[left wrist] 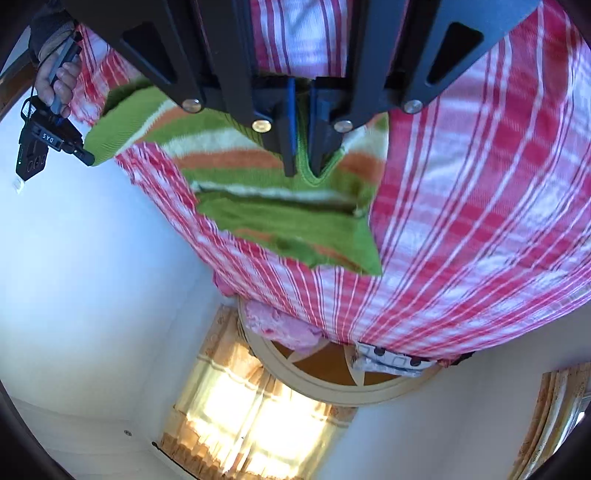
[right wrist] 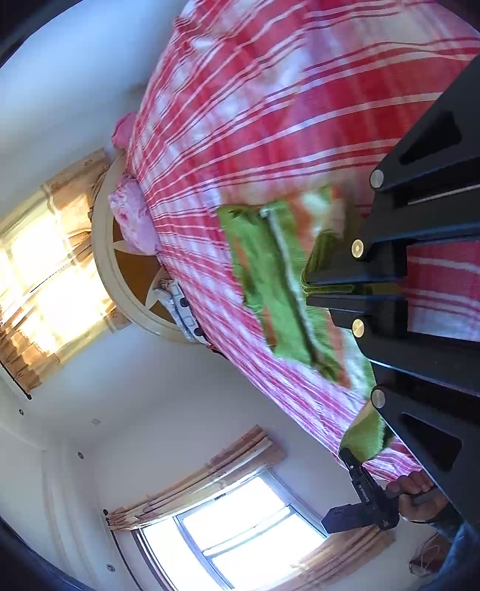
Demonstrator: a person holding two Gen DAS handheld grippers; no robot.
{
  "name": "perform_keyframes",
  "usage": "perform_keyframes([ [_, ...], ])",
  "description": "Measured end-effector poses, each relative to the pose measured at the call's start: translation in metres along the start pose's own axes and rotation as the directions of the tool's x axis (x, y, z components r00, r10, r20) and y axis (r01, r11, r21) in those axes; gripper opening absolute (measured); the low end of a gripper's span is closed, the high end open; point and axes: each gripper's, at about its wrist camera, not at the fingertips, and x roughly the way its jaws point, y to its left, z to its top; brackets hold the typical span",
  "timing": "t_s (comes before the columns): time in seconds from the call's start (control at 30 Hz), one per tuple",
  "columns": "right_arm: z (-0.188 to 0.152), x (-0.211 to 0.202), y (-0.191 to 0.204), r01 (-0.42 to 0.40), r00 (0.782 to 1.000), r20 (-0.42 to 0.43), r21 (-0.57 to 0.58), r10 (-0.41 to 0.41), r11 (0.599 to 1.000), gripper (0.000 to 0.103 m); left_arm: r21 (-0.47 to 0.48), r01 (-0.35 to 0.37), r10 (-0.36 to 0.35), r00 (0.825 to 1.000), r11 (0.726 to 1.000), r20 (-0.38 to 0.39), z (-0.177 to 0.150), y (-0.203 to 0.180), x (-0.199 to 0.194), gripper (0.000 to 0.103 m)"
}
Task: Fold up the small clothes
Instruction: 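Lift the hem with both tools and fold it over toward the collar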
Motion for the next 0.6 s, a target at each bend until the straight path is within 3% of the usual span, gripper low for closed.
perform_keyframes([
  [0.4, 0.097, 0.093, 0.004, 0.021, 0.999, -0.024, -0.025, -0.022, 0.999, 0.003, -0.078, -0.035, 0.035, 0.999, 0.996, -0.003, 0.073, 0.03, 0.072, 0.005],
  [0.6, 0.138, 0.146, -0.008, 0.063, 0.997, -0.041, -0.026, -0.064, 0.998, 0.003, -0.059, -0.07, 0.069, 0.997, 0.996, -0.022, 0.112, 0.036, 0.12, 0.005],
])
